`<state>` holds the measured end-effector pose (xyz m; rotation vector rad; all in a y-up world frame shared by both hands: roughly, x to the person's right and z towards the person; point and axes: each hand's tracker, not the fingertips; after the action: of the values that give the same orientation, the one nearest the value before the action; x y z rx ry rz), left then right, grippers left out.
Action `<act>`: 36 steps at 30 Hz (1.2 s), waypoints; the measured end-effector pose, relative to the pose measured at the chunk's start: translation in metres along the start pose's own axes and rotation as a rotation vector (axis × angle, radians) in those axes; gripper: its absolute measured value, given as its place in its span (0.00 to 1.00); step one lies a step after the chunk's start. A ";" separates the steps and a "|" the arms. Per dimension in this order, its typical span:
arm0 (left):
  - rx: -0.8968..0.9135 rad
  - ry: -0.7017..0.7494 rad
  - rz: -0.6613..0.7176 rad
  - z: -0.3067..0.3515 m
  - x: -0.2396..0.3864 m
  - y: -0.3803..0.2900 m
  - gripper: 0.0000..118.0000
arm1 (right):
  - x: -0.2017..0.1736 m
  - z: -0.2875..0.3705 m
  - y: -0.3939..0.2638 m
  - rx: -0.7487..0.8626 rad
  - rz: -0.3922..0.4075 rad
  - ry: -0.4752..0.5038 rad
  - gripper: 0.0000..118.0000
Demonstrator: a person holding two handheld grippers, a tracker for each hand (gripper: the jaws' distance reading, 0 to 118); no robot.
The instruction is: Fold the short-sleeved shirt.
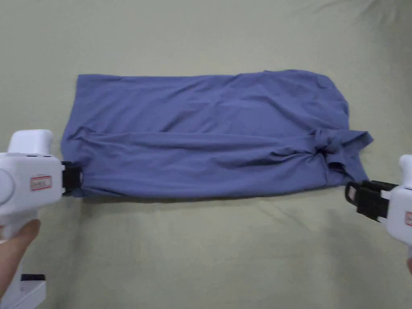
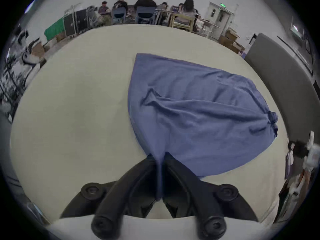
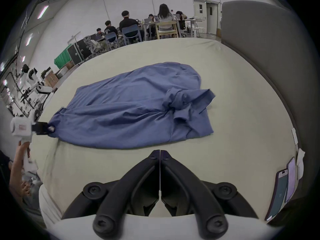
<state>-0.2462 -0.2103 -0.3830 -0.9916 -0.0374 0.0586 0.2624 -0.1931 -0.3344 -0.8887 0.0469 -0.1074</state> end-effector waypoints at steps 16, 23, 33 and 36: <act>-0.032 0.008 -0.046 -0.011 -0.006 0.017 0.01 | 0.056 -0.085 0.043 -0.140 -0.069 -0.031 0.07; 0.015 -0.023 -0.036 0.028 -0.021 0.018 0.01 | 0.047 -0.022 0.028 -0.068 -0.036 0.030 0.07; -0.107 0.042 -0.114 0.029 -0.022 -0.040 0.01 | 0.045 0.008 -0.045 -0.149 -0.039 0.004 0.07; -0.137 0.060 -0.129 0.016 -0.019 -0.053 0.01 | 0.042 -0.001 -0.054 -0.172 -0.037 -0.011 0.07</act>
<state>-0.2641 -0.2267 -0.3299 -1.1252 -0.0511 -0.0930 0.2999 -0.2326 -0.2935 -1.0621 0.0296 -0.1346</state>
